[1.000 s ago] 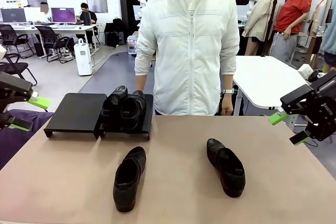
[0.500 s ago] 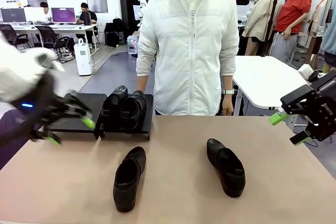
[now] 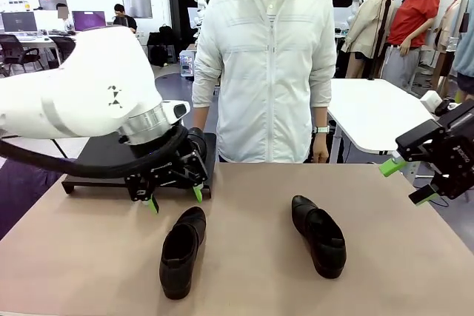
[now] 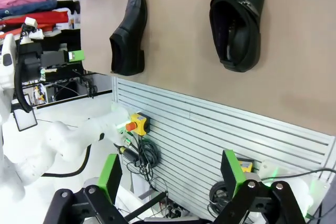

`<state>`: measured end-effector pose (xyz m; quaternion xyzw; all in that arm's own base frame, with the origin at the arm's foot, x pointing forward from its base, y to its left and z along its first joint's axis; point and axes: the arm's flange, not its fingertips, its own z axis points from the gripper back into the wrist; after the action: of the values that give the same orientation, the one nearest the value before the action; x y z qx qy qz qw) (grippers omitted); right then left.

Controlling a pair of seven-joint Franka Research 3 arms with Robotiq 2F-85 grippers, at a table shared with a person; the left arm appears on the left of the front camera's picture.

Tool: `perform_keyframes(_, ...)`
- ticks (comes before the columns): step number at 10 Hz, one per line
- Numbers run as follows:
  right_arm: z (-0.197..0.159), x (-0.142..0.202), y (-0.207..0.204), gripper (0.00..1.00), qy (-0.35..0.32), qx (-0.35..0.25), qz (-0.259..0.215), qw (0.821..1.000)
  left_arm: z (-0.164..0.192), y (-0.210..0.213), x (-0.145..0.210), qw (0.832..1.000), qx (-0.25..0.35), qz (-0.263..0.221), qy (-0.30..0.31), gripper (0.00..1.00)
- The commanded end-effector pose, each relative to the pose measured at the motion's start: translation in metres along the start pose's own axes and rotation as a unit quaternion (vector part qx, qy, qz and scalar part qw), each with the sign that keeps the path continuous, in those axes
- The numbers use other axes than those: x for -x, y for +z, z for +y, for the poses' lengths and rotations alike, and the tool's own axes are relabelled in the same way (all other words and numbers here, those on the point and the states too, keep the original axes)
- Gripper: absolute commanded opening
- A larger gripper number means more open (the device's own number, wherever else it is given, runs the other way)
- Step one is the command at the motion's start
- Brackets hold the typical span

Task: Organize the shoes by placing them on the stand.
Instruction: Place the Shoe from the middle of the table onto the Shoes Stand.

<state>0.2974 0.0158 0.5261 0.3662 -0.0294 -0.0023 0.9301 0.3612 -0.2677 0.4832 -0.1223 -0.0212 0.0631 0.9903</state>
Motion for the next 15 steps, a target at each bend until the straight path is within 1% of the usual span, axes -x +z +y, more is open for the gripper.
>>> perform_keyframes(1,0.0,-0.002,0.004,1.0,0.009,-0.01,0.002,1.0,0.026,0.01,0.019,0.999,-0.008,-0.005,0.034,0.97)
perform_keyframes(2,0.0,-0.002,0.004,1.0,0.009,-0.01,0.002,1.0,0.026,0.01,0.019,0.999,-0.008,-0.005,0.034,0.97)
perform_keyframes(3,0.0,-0.002,0.004,1.0,0.009,-0.01,0.002,1.0,0.007,0.002,0.003,1.0,0.002,0.003,0.008,0.97)
perform_keyframes(4,0.0,-0.002,0.004,1.0,0.009,-0.01,0.002,1.0,-0.008,-0.022,-0.017,0.998,-0.048,0.03,-0.011,0.97)
perform_keyframes(5,0.0,-0.002,0.004,1.0,0.009,-0.01,0.002,1.0,-0.012,-0.041,-0.03,0.996,-0.061,0.055,-0.034,0.97)
perform_keyframes(6,0.0,-0.002,0.004,1.0,0.009,-0.01,0.002,1.0,-0.013,-0.055,-0.038,0.995,-0.063,0.067,-0.047,0.97)
perform_keyframes(7,0.0,-0.002,0.004,1.0,0.009,-0.01,0.002,1.0,-0.013,-0.069,-0.045,0.994,-0.07,0.074,-0.043,0.97)
perform_keyframes(9,0.0,-0.002,0.004,1.0,0.009,-0.01,0.002,1.0,-0.017,-0.093,-0.052,0.991,-0.079,0.099,-0.048,0.97)
perform_keyframes(11,0.0,-0.002,0.004,1.0,0.009,-0.01,0.002,1.0,-0.025,-0.118,-0.059,0.985,-0.086,0.138,-0.063,0.97)
perform_keyframes(12,0.0,-0.002,0.004,1.0,0.009,-0.01,0.002,1.0,-0.029,-0.126,-0.061,0.982,-0.093,0.151,-0.069,0.97)
perform_keyframes(15,0.0,-0.002,0.004,1.0,0.009,-0.01,0.002,1.0,-0.032,-0.13,-0.063,0.981,-0.081,0.164,-0.069,0.97)
